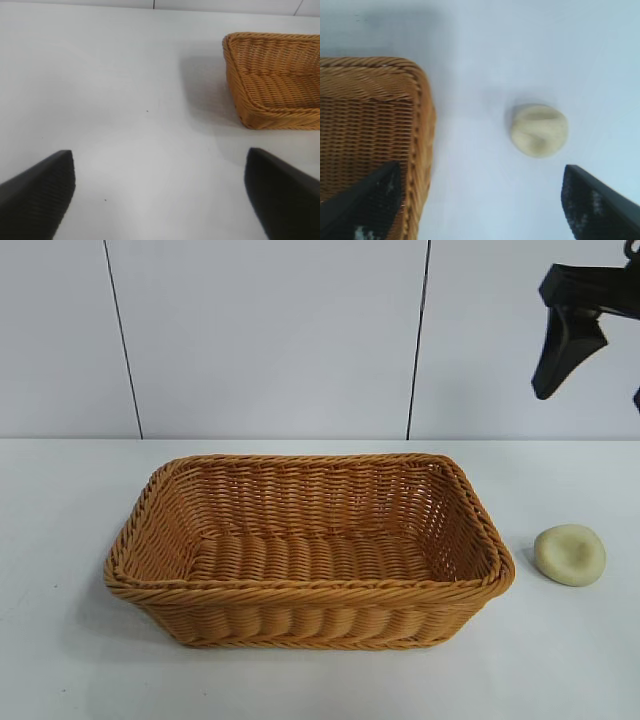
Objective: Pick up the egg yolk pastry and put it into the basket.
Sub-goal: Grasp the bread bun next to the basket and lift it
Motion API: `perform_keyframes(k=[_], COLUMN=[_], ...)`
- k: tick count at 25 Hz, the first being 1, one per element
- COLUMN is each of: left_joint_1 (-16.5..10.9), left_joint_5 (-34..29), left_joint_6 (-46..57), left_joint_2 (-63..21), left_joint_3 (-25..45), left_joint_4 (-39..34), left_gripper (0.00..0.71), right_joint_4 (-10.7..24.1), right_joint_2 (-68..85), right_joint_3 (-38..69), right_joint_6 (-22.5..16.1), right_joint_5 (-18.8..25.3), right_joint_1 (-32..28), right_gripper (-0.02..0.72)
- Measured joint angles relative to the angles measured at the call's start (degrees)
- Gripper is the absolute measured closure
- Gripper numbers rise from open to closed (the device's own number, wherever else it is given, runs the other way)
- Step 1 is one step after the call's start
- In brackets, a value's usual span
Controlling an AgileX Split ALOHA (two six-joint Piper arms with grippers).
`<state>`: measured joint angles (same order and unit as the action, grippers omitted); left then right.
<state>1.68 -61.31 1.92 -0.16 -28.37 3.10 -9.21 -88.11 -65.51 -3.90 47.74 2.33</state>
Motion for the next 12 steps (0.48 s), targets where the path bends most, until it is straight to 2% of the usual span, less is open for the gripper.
perform_keyframes(k=[8,12], left_joint_1=[0.0,0.0], left_joint_5=[0.0,0.0], left_joint_6=[0.0,0.0], left_joint_2=[0.0,0.0], left_joint_3=[0.0,0.0], left_joint_4=[0.0,0.0], left_gripper=[0.046,0.046], right_joint_4=[0.18,0.18], right_joint_2=[-6.46,-11.51], right_joint_3=[0.0,-0.04], right_joint_6=[1.45,1.45], right_joint_5=[-0.54,-4.25], right_joint_1=[-1.61,-1.61], right_gripper=[0.079,0.079])
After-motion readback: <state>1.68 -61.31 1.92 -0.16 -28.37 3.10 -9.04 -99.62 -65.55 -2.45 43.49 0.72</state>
